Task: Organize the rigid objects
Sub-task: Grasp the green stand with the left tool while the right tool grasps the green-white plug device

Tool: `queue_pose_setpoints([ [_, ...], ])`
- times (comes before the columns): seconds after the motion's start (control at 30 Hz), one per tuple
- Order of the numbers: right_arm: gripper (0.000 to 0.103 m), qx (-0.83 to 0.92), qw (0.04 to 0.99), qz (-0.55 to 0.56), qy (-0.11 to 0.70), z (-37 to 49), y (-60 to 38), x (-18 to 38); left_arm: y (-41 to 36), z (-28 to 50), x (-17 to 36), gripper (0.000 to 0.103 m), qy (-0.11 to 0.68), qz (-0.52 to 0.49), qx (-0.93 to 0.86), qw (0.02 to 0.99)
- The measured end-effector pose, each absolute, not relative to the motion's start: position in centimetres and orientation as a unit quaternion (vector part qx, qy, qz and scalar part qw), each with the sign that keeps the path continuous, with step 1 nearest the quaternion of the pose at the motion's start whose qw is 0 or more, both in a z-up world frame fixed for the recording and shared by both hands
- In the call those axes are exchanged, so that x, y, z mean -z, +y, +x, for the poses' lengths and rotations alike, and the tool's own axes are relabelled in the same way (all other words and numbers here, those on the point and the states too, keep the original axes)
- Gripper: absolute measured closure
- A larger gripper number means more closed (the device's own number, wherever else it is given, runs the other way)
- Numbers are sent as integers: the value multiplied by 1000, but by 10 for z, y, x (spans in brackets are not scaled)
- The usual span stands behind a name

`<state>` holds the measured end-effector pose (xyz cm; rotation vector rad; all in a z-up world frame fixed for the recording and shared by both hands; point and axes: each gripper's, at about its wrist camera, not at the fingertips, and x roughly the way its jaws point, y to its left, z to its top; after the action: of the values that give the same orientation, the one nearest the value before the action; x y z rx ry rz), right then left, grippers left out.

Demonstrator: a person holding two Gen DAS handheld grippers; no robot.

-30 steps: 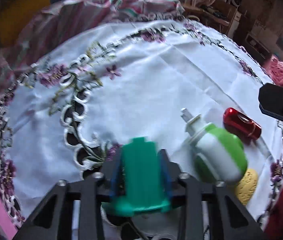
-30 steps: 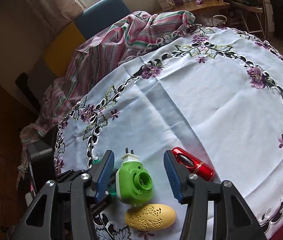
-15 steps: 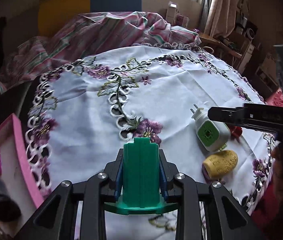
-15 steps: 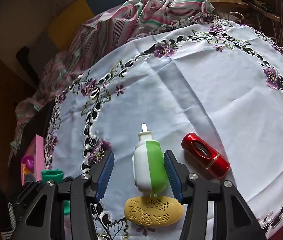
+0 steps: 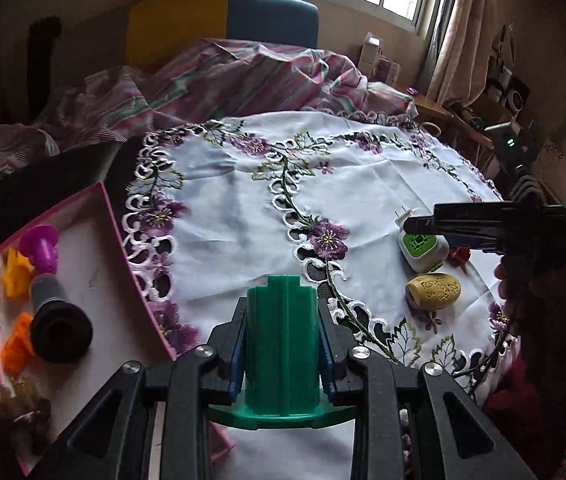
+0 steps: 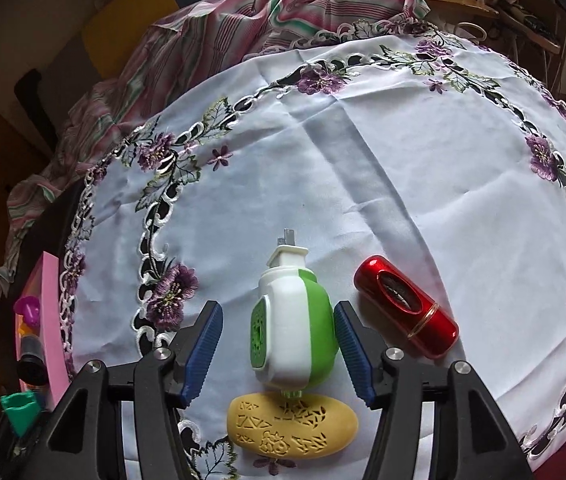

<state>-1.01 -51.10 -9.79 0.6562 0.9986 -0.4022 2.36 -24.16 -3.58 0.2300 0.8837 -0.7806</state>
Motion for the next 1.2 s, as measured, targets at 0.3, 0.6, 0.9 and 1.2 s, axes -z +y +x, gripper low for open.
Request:
queue_pose_setpoints([
  [0.3,42,209,802,208,519,14,-498,113,-202,19,21,73,402,93,335,847],
  [0.6,50,206,798,150,547,21,-482,122,-157,23,11,73,387,81,277,876],
  [0.9,50,204,795,171,545,20,-485,123,-126,27,14,73,391,61,243,886],
  [1.2,50,207,799,153,544,21,-481,124,-105,29,21,73,402,49,225,886],
])
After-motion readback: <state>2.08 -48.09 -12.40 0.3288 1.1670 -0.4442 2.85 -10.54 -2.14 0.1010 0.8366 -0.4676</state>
